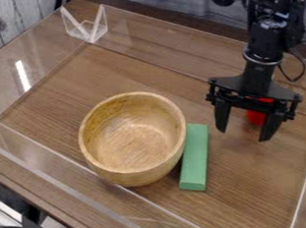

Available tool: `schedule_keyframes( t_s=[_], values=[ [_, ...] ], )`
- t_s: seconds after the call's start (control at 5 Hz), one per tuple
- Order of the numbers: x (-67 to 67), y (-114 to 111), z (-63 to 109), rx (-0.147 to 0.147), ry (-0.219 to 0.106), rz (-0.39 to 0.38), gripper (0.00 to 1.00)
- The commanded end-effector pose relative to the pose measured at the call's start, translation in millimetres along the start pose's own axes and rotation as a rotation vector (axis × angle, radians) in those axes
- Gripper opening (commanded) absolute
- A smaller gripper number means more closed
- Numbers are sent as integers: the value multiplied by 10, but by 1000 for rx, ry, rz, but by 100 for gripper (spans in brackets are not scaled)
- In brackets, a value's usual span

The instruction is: Move the red fruit to the right

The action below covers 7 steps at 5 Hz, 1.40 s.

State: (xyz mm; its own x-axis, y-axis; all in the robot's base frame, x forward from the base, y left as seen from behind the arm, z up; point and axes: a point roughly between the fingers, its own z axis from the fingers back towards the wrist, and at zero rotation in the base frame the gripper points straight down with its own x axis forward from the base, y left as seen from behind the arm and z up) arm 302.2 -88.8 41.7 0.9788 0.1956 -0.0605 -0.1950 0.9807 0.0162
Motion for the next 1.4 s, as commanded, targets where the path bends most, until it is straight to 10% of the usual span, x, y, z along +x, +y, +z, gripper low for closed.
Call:
schedule_keyframes(
  t_s=[0.0, 0.6, 1.2],
  values=[
    [51, 52, 163, -23, -35, 36, 100],
    [61, 210, 256, -35, -34, 22, 100],
    [206, 369, 930, -127, -201, 38, 100]
  ],
)
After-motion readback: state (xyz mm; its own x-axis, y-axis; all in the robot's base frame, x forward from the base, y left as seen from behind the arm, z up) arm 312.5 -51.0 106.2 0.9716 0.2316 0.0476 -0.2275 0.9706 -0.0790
